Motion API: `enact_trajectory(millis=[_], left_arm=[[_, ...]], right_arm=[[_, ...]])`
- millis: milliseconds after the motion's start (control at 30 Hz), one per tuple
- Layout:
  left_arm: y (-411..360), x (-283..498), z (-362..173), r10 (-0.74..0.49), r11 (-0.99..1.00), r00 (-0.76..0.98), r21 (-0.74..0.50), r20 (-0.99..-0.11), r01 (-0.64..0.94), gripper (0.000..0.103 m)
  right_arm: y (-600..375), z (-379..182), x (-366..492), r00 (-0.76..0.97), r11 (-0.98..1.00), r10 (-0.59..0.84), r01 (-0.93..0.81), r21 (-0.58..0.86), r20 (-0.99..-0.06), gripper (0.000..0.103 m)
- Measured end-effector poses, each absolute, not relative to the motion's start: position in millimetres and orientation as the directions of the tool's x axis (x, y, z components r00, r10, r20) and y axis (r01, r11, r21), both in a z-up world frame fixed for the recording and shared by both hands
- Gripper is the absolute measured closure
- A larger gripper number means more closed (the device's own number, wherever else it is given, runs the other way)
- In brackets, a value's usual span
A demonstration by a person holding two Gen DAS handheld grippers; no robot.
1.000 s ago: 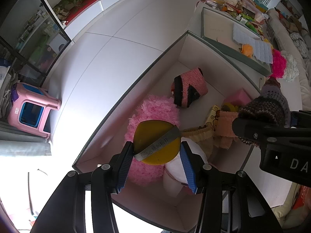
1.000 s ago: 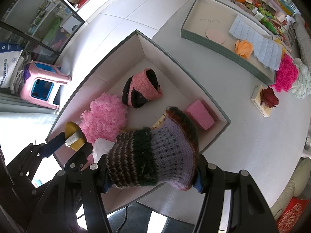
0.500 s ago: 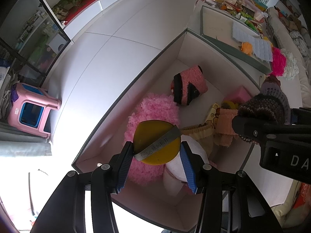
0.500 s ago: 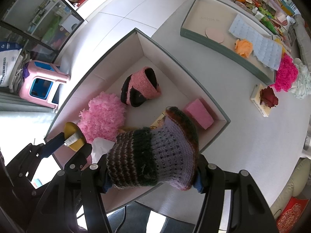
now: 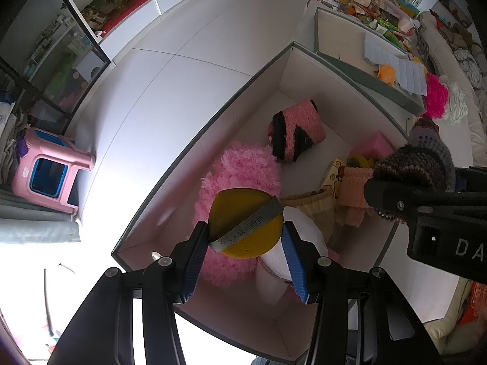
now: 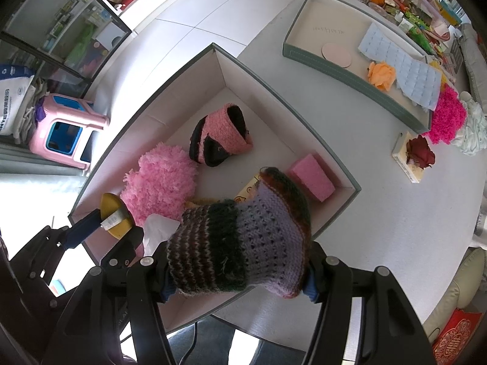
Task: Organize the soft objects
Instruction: 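Open both tools to drop the sponge and striped hat into the box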
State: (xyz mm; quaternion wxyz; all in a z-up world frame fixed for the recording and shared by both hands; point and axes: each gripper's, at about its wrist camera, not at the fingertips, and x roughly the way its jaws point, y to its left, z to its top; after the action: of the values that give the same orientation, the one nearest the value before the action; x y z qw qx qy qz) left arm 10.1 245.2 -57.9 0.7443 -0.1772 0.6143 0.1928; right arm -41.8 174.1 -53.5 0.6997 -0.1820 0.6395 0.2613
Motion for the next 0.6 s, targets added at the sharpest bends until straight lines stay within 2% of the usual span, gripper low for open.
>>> enact_trajectory(millis=[300,333,367,400,533,567,600], left_arm=[[244,5,-56,0.063,0.856,0.193,-0.046,-0.979,-0.515,0.05],[244,4,-55,0.063,0.854,0.196,-0.049,-0.978,-0.518,0.042],[245,3,-54,0.067,0.851,0.2,-0.049,-0.977,-0.523,0.025],[245,2,-52,0.076,0.847,0.209,-0.047,-0.975,-0.53,0.018],[245,0,-47,0.069,0.845,0.228,-0.064,-0.971,-0.531,0.016],[245,0,-47,0.069,0.845,0.23,-0.066,-0.971,-0.531,0.009],[244,0,-46,0.079,0.845,0.228,-0.056,-0.971,-0.531,0.0]], right_arm=[[173,-54,-43,0.048,0.797,0.131,-0.6,0.076,-0.99,0.033],[173,-54,-43,0.041,0.796,0.136,-0.599,0.085,-0.99,0.032],[173,-55,-42,0.031,0.796,0.14,-0.599,0.094,-0.99,0.029],[172,-56,-41,0.021,0.794,0.146,-0.598,0.105,-0.989,0.023],[168,-53,-41,0.022,0.793,0.181,-0.594,0.132,-0.983,0.017],[166,-51,-41,0.032,0.794,0.192,-0.592,0.136,-0.981,0.016],[165,-50,-41,0.039,0.796,0.199,-0.59,0.138,-0.979,0.01]])
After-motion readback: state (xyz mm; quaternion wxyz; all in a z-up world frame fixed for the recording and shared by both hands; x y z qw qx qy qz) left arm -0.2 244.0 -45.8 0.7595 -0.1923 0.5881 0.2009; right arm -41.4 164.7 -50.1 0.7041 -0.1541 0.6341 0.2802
